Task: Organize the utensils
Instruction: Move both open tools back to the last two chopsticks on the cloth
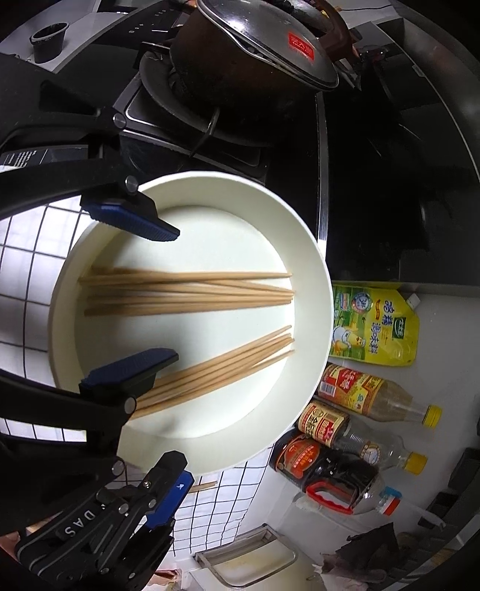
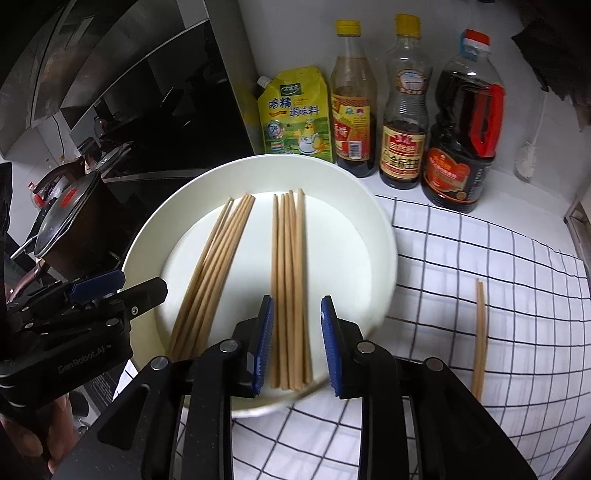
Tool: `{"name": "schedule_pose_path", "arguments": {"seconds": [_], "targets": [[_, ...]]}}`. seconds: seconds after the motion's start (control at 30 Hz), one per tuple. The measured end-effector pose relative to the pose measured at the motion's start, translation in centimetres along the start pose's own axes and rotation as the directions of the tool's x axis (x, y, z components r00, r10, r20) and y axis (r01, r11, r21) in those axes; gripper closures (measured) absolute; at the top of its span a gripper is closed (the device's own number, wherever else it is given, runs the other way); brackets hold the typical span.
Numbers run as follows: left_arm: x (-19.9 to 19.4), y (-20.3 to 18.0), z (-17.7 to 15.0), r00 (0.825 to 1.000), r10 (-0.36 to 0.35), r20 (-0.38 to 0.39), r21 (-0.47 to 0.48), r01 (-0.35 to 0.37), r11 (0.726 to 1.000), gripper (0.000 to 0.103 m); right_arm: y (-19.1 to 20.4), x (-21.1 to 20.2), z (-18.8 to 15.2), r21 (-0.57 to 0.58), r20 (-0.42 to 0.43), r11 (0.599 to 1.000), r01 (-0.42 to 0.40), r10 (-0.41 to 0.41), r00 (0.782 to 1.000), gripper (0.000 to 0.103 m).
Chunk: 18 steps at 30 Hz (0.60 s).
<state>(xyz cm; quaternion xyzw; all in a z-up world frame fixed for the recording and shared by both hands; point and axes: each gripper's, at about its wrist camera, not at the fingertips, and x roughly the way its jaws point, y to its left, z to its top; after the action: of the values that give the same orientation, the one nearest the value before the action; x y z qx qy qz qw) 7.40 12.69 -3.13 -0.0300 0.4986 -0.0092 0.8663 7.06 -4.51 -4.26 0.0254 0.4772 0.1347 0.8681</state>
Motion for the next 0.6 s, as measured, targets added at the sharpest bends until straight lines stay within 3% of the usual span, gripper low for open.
{"name": "schedule_pose_path", "arguments": {"seconds": [0.6], "targets": [[-2.2,-4.3,-2.2,1.000,-0.007,0.015,0.000,0.007,1.000,0.043,-4.7,-3.4,-3.4,0.004,-0.006,0.999,0.032,-0.032,0.999,0.074]]}}
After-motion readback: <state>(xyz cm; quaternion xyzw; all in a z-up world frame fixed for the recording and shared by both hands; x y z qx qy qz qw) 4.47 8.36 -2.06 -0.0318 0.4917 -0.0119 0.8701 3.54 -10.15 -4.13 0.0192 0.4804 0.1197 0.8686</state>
